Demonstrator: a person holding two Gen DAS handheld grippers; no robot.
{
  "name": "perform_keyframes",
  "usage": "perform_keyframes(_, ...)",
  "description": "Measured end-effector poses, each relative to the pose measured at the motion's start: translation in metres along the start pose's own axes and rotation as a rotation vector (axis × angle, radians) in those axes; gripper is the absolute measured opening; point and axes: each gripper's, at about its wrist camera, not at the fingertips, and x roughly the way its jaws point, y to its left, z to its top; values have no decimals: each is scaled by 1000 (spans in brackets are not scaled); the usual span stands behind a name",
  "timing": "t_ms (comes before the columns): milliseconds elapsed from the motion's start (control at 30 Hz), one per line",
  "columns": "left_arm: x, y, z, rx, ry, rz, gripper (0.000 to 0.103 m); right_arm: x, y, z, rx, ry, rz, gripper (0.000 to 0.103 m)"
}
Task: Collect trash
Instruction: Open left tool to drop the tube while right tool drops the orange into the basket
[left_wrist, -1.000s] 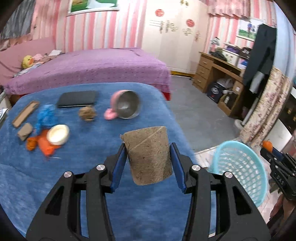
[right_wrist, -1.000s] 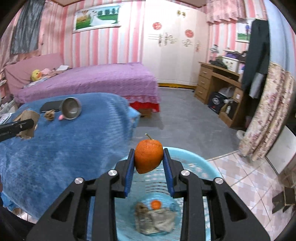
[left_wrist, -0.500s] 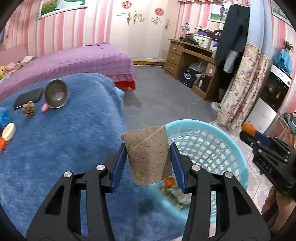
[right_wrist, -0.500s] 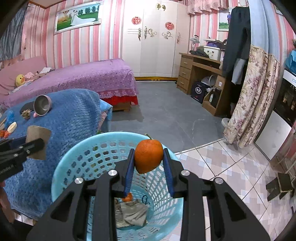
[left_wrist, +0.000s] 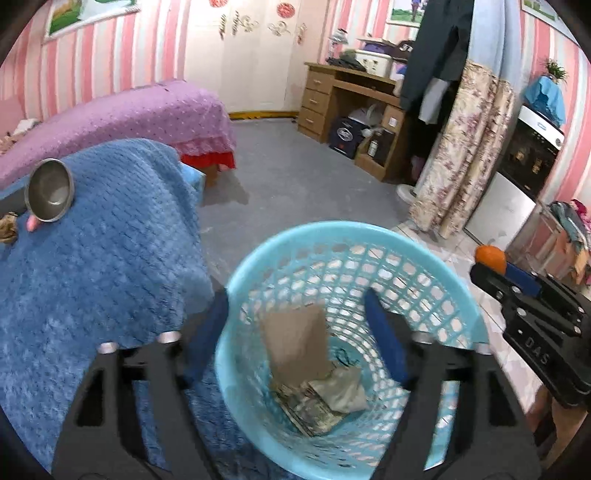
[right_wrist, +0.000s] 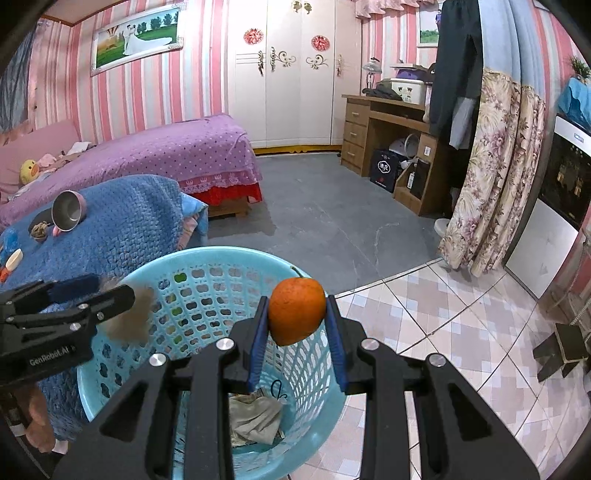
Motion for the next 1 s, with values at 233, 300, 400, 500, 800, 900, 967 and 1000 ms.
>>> perform_keyframes(233,-19,27,5,4,-41,51,93,4,5,-4,3,5,-7,30)
perform_keyframes(300,-25,39,6,-18,-44,54,94,7,8,-4,7,5,-5,31)
perform_keyframes(400,-33,58,5,-43,-38,65,94,10,16,-2,19,-2,0,32)
perform_keyframes(500,-41,74,3,-55,-37,80,95,13,25,0,21,0,-4,41)
perform_keyframes(800,-76,113,5,-64,-56,123,97,6,56,4,19,-9,-28,94)
perform_keyframes(900,-94,130,7,-62,-67,152,97,-2,72,12,22,-34,-13,95)
perform_keyframes(967,-106,145,8,-67,-67,172,97,-6,86,19,19,-47,5,95)
perform_keyframes(1000,-113,156,9,-72,-68,188,97,-9,97,24,12,-58,20,96)
